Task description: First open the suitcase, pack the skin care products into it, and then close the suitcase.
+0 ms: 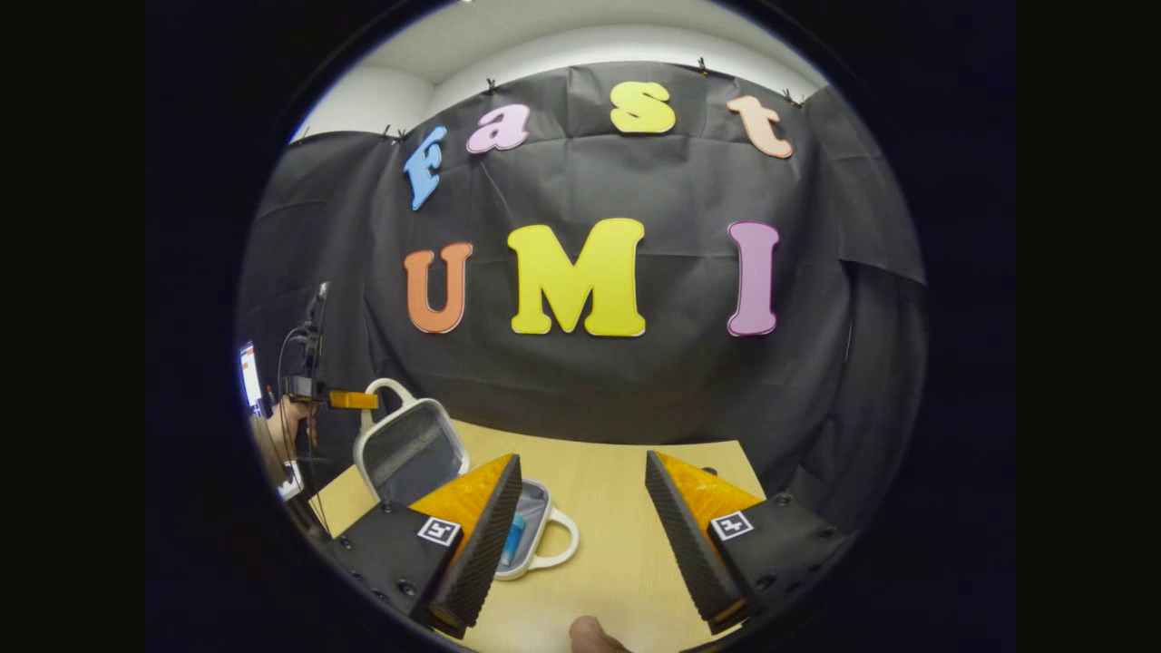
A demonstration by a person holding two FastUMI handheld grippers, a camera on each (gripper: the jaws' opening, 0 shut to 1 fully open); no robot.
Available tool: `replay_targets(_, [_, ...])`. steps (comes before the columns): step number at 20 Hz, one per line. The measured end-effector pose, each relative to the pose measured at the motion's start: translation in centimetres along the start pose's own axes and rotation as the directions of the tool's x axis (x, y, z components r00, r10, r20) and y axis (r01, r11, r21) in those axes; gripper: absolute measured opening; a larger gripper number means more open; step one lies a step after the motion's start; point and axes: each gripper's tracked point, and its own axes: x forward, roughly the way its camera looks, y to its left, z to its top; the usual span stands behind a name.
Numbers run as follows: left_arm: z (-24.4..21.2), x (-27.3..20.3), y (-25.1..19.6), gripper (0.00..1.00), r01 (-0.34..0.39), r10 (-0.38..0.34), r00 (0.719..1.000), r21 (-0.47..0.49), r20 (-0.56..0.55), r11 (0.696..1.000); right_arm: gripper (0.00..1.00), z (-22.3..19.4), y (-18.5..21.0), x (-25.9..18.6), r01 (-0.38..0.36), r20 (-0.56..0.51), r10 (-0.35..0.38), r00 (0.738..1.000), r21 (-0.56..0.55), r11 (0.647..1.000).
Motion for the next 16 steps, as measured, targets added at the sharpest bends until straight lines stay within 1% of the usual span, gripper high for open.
replay_targets(2, [-0.3,0.4,-2.9,0.03,0.014,-0.014,1.0,0.081,-0.002,0.997,0.81,-0.3,-0.4,0.0,-0.007,-0.004,0.007,1.0,0.01,1.0])
replay_targets(5, [-1.2,1.1,-7.7,0.03,0.059,-0.058,0.998,0.154,-0.013,0.986,0.81,-0.9,-1.6,0.0,0.003,-0.018,-0.002,1.0,0.028,1.0])
replay_targets(6, [-1.6,1.5,-9.1,0.03,0.085,-0.083,0.996,0.166,-0.022,0.982,0.77,-1.0,-2.0,-0.1,0.005,-0.021,-0.004,1.0,0.034,0.999])
replay_targets(7, [-2.5,1.8,-11.0,0.03,0.115,-0.111,0.993,0.17,-0.033,0.979,0.77,-1.1,-2.3,-0.2,0.005,-0.023,-0.004,1.0,0.036,0.999])
replay_targets(8, [-3.3,2.1,-12.8,0.03,0.147,-0.141,0.989,0.175,-0.047,0.974,0.81,-1.2,-2.8,-0.2,0.009,-0.024,-0.008,1.0,0.035,0.999])
replay_targets(9, [-4.1,2.6,-14.2,0.03,0.167,-0.159,0.986,0.181,-0.058,0.969,0.77,-1.3,-3.2,-0.4,0.013,-0.025,-0.012,1.0,0.033,0.999])
replay_targets(11, [-5.8,3.6,-16.9,0.03,0.197,-0.183,0.979,0.188,-0.088,0.962,0.77,-1.4,-4.0,-0.5,0.018,-0.028,-0.017,0.999,0.03,0.999])
replay_targets(12, [-6.7,4.3,-18.2,0.03,0.214,-0.196,0.975,0.192,-0.107,0.958,0.81,-1.4,-4.6,-0.7,0.023,-0.026,-0.022,0.999,0.028,0.999])
replay_targets(14, [-8.8,5.5,-20.1,0.03,0.231,-0.202,0.968,0.209,-0.152,0.95,0.81,-1.5,-5.7,-0.8,0.034,-0.027,-0.033,0.999,0.024,0.999])
replay_targets(15, [-9.7,6.1,-20.8,0.03,0.239,-0.203,0.964,0.218,-0.173,0.946,0.77,-1.6,-6.2,-0.9,0.04,-0.031,-0.039,0.999,0.024,0.999])
replay_targets(16, [-10.6,6.6,-21.6,0.04,0.251,-0.208,0.958,0.226,-0.198,0.941,0.81,-1.9,-6.7,-1.0,0.044,-0.037,-0.043,0.998,0.026,0.999])
